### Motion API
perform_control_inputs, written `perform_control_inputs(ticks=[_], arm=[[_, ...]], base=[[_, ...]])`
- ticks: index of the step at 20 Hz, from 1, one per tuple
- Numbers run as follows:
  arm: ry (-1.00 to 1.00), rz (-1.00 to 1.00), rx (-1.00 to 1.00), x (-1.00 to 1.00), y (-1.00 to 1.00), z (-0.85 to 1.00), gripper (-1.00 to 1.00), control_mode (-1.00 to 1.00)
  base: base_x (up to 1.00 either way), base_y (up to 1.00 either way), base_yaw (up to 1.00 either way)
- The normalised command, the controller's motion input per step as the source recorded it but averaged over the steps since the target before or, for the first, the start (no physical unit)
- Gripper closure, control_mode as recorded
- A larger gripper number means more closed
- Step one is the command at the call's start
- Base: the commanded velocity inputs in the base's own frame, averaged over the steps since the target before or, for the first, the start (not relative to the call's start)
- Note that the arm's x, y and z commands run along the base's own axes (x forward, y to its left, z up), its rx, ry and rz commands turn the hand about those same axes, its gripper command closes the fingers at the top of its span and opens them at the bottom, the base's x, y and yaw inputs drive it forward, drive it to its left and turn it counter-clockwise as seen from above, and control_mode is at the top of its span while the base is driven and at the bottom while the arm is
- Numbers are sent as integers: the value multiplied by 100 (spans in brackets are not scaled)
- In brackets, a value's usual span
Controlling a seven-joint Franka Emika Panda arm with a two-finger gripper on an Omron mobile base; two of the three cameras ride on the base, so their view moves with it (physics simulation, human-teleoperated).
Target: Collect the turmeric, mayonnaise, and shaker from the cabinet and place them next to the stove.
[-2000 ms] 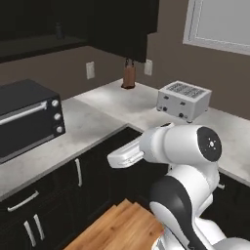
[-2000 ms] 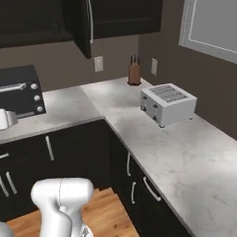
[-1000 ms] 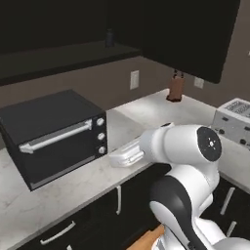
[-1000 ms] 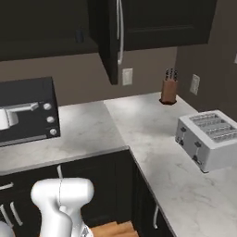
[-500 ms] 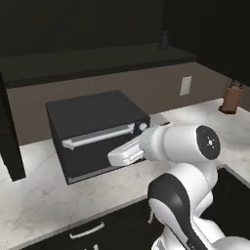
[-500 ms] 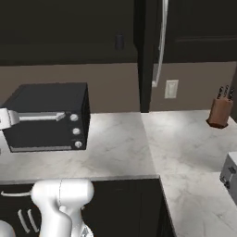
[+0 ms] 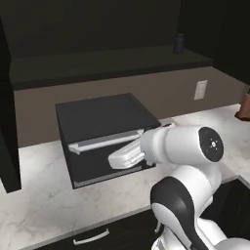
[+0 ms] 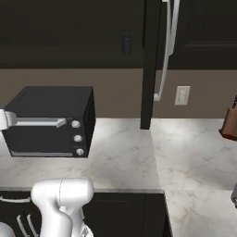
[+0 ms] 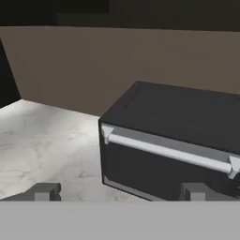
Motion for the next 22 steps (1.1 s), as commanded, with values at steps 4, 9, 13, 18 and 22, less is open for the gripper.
perform_control_inputs(ticks=[4, 9, 13, 18, 22], arm=[[0, 0, 0, 17, 0, 3, -100, -100], [0, -5, 0, 54, -14, 17, -100, -100], [0, -21, 0, 48, -18, 22, -100, -100], [0, -28, 0, 41, -17, 24, -100, -100], [0, -30, 0, 32, -18, 31, -100, -100]], base=[[56, 0, 2], [0, 0, 0], [0, 0, 0], [0, 0, 0], [0, 0, 0]])
